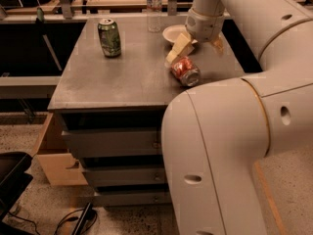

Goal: Place coke can upright

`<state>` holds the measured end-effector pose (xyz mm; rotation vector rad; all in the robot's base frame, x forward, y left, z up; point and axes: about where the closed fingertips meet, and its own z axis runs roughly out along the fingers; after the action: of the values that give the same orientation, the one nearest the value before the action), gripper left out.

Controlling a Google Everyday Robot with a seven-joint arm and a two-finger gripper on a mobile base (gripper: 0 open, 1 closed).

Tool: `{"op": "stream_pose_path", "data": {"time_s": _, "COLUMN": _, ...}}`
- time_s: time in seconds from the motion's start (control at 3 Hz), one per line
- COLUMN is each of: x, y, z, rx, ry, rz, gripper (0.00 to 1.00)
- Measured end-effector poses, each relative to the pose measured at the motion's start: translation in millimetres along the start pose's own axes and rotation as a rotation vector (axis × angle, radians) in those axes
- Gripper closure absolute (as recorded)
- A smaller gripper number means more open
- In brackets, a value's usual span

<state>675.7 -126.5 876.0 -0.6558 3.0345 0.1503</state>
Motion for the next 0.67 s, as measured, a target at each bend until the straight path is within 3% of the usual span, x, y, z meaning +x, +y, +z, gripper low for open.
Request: {"op": "stream_pose_path", "data": {"time_s": 0.67, "x": 6.3, "y": 15.4, "z": 4.6, "rx": 0.008, "ry": 0.038, "rz": -0.061, "gripper": 0.0}}
